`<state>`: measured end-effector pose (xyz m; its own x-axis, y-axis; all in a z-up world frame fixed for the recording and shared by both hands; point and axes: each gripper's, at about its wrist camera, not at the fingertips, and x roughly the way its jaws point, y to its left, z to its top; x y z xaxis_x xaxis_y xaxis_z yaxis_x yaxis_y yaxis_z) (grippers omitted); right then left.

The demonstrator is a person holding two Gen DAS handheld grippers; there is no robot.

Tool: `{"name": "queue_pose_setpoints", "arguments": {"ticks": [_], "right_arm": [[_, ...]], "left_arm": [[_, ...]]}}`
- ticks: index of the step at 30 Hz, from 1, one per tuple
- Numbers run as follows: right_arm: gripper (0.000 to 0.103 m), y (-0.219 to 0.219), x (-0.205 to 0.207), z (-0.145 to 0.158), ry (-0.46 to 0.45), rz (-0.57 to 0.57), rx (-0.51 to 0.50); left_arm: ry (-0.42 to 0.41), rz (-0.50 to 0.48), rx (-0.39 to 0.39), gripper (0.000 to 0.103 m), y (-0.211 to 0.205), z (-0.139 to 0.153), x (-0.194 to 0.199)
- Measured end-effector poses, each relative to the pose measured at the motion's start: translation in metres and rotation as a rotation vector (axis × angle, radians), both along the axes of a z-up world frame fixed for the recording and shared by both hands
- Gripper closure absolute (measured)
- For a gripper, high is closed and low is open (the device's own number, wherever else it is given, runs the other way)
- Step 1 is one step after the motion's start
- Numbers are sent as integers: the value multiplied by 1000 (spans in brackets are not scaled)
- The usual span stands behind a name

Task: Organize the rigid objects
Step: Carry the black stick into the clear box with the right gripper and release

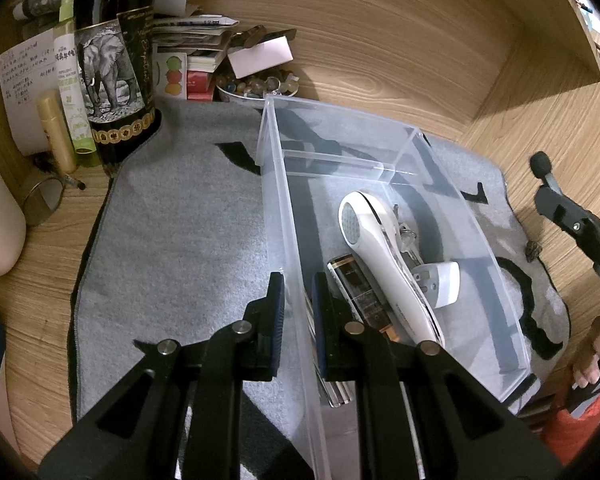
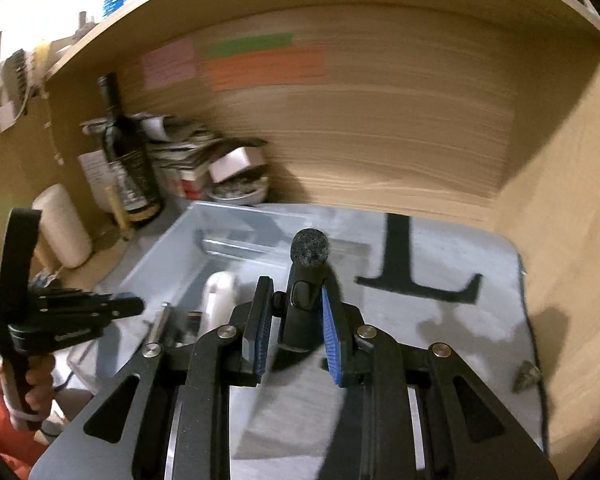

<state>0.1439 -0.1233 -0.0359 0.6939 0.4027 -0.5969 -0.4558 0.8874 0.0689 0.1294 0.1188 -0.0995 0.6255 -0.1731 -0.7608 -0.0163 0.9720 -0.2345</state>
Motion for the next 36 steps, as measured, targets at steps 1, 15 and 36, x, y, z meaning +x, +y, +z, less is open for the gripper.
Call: {"name": "queue_pose_setpoints", "arguments": {"ticks": [1,15,36], "right_arm": [[82,5,0,-1,3,16,-1],[82,61,6,-34,92,164,-70],[52,75,1,-45,115,193,-132]], "left_arm": [[0,0,0,91,0,0,0],[0,0,0,91,0,0,0],[0,-4,0,91,-2,0,2]]}}
